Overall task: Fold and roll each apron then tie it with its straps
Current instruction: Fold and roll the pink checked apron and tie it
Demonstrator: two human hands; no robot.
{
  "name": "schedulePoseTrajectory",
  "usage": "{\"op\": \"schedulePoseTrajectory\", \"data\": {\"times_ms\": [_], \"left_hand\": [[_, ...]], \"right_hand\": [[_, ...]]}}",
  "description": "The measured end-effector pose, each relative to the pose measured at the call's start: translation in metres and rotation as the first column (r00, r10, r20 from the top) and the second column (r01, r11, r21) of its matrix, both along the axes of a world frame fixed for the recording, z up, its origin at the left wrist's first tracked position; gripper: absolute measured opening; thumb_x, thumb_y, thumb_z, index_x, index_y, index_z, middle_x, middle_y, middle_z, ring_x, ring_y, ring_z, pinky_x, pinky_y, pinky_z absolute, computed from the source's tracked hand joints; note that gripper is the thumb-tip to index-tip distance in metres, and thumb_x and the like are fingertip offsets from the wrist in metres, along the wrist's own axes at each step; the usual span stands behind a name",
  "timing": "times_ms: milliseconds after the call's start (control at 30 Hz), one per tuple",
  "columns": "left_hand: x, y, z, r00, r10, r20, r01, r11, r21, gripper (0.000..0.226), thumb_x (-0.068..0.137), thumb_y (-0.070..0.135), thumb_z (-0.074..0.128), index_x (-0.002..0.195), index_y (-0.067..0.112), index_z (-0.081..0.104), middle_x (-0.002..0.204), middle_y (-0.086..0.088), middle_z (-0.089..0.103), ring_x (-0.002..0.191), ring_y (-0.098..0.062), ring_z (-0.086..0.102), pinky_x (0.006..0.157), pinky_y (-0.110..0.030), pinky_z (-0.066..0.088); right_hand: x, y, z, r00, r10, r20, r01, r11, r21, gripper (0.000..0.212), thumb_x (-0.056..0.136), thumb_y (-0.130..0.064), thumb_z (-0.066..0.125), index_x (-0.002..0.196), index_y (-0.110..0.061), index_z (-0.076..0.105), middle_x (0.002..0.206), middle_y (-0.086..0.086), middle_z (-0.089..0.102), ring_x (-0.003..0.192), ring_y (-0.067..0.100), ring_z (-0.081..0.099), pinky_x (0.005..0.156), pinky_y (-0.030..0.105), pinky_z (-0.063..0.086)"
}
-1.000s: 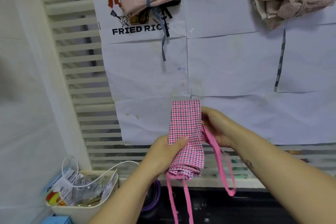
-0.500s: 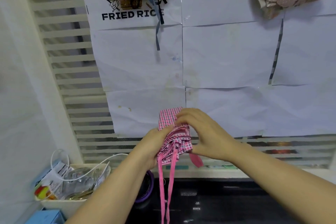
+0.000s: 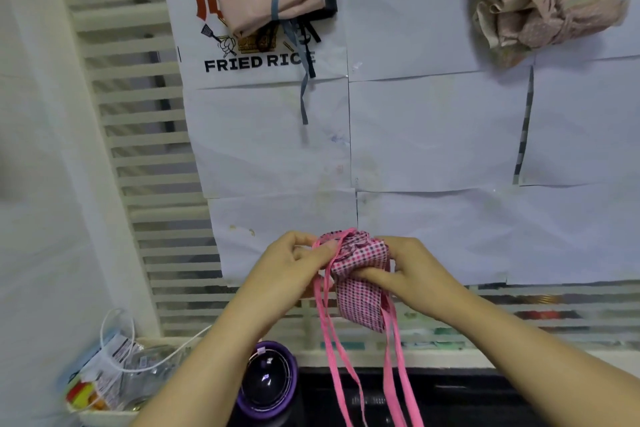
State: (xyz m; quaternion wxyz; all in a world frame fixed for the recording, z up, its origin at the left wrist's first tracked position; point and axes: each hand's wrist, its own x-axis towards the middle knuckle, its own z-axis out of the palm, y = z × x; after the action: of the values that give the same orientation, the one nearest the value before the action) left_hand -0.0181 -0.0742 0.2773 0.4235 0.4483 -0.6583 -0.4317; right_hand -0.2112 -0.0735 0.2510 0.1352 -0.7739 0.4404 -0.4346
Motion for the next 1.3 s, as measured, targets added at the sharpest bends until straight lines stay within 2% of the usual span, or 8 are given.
{"op": "schedulePoseTrajectory", "data": {"times_ms": [167,367,600,733,800,867,1033,1300], "left_hand": [[0.002,-0.001,0.004,0.997,-0.012,-0.078,0.004,0.995,-0.096,0.010,0.093,0.015,0.058,0.102,0.012,0.063,0.066,0.005,0.067,0.057,-0.006,0.059,0.072,-0.029,0.055],[0.007,-0.003,0.010,0.962,-0.049,-0.268,0.039,0.998,-0.041,0.019,0.097,0.012,0.049,0.089,0.012,0.066,0.057,0.012,0.056,0.041,-0.002,0.034,0.051,-0.015,0.041],[-0.001,0.005,0.001,0.999,-0.029,-0.031,0.019,0.957,-0.291,0.013,0.092,0.016,0.058,0.086,0.021,0.068,0.076,0.012,0.069,0.070,0.000,0.058,0.070,-0.014,0.048],[0.000,0.007,0.009,0.995,-0.042,-0.095,0.007,0.941,-0.338,0.011,0.090,0.012,0.060,0.087,0.020,0.068,0.078,0.005,0.071,0.070,-0.003,0.062,0.069,-0.012,0.048],[0.003,0.005,0.015,0.982,-0.007,-0.187,-0.059,0.936,-0.346,0.013,0.090,0.010,0.060,0.086,0.020,0.067,0.072,0.009,0.070,0.067,-0.003,0.062,0.068,-0.013,0.049],[0.004,0.004,0.021,0.971,0.033,-0.236,-0.119,0.925,-0.360,0.014,0.091,0.010,0.059,0.086,0.021,0.066,0.070,0.011,0.070,0.066,-0.004,0.062,0.068,-0.014,0.050],[-0.012,0.018,0.029,0.998,0.038,-0.055,-0.059,0.881,-0.470,0.024,0.092,0.008,0.058,0.084,0.029,0.067,0.077,0.007,0.070,0.066,0.002,0.061,0.063,-0.009,0.047],[-0.026,0.030,0.024,0.962,0.069,0.264,0.108,0.791,-0.602,0.028,0.094,0.014,0.051,0.102,0.030,0.072,0.094,0.021,0.067,0.088,0.002,0.061,0.084,-0.024,0.051]], "right_hand": [[-0.004,0.002,0.004,0.997,-0.008,0.072,0.007,1.000,0.012,0.015,0.084,-0.017,0.070,0.099,-0.019,0.074,0.096,-0.007,0.073,0.089,-0.003,0.066,0.077,0.017,0.052],[-0.011,0.008,0.008,0.957,0.059,0.283,-0.097,0.988,0.119,0.022,0.086,-0.002,0.064,0.093,-0.021,0.074,0.090,-0.010,0.075,0.089,0.001,0.068,0.074,0.011,0.049],[-0.005,0.013,0.015,0.911,0.113,0.396,-0.175,0.976,0.126,0.023,0.083,0.001,0.064,0.090,-0.018,0.073,0.088,-0.010,0.075,0.086,0.002,0.069,0.073,0.010,0.048],[-0.005,0.013,0.015,0.959,0.064,0.277,-0.092,0.992,0.091,0.017,0.084,-0.005,0.067,0.090,-0.019,0.075,0.087,-0.009,0.075,0.084,0.000,0.068,0.071,0.011,0.049],[-0.009,0.010,0.013,0.992,-0.074,0.102,0.078,0.996,-0.036,0.006,0.083,-0.012,0.070,0.081,-0.017,0.072,0.078,-0.008,0.071,0.075,0.001,0.064,0.064,0.015,0.046],[-0.013,0.004,0.006,0.981,-0.192,-0.039,0.181,0.963,-0.198,0.015,0.083,-0.018,0.072,0.071,-0.019,0.063,0.069,-0.011,0.059,0.064,0.005,0.056,0.056,0.018,0.041],[-0.009,-0.002,-0.001,0.898,-0.354,-0.261,0.200,0.857,-0.475,0.009,0.076,-0.015,0.063,0.084,-0.016,0.068,0.084,-0.007,0.062,0.073,0.013,0.057,0.053,0.027,0.047],[0.003,-0.003,-0.001,0.884,-0.335,-0.325,0.156,0.868,-0.470,0.014,0.067,-0.012,0.061,0.078,-0.007,0.067,0.085,0.003,0.062,0.070,0.023,0.059,0.050,0.032,0.050]]}}
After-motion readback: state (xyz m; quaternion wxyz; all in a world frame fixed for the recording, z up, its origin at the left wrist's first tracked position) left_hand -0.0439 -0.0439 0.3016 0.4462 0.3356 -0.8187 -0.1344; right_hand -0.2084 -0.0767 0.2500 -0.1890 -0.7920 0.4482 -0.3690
